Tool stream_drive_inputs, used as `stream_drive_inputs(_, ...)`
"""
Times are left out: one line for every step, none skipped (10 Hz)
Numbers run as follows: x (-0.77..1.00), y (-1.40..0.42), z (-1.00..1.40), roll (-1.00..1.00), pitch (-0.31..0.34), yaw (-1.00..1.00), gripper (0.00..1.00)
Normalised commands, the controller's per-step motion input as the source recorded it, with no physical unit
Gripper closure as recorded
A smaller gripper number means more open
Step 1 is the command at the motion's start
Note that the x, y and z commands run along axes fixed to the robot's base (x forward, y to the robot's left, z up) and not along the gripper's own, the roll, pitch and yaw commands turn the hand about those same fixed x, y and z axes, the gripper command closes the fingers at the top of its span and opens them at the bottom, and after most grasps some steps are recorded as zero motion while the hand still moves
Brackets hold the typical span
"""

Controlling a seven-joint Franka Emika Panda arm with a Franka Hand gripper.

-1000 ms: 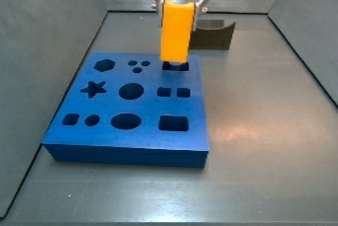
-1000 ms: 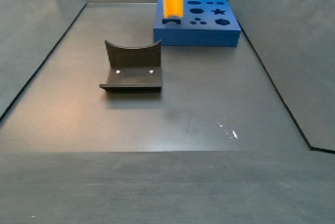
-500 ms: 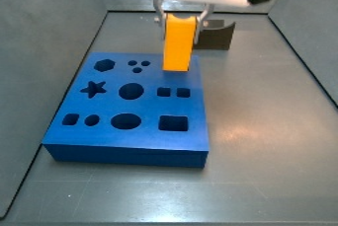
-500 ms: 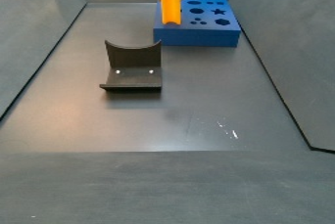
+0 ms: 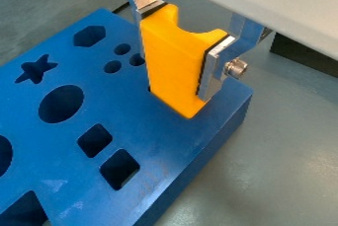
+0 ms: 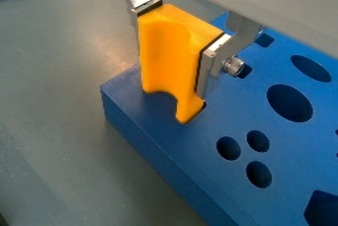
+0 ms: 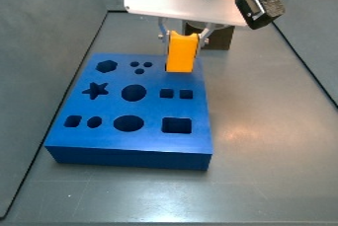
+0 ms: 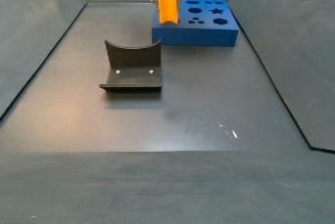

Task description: Insert the arch object.

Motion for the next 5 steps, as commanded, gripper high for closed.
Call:
stream_drive_inputs(-0.06,0.0,-0.77,0.23,-0.024,0.37,1.0)
stream_drive_inputs(-0.15,0.0,-0.69,0.21,-0.121,0.54,1.0)
stream_drive_inputs(-0.13,-0.06,-0.89,0.1,-0.121,0.16,1.0)
stream_drive_inputs(-0.15,-0.05,-0.92,0.06,-0.121,-0.03,1.0)
stream_drive_inputs(-0.16,-0.06,-0.86,0.06,-0.133,-0.14,1.0)
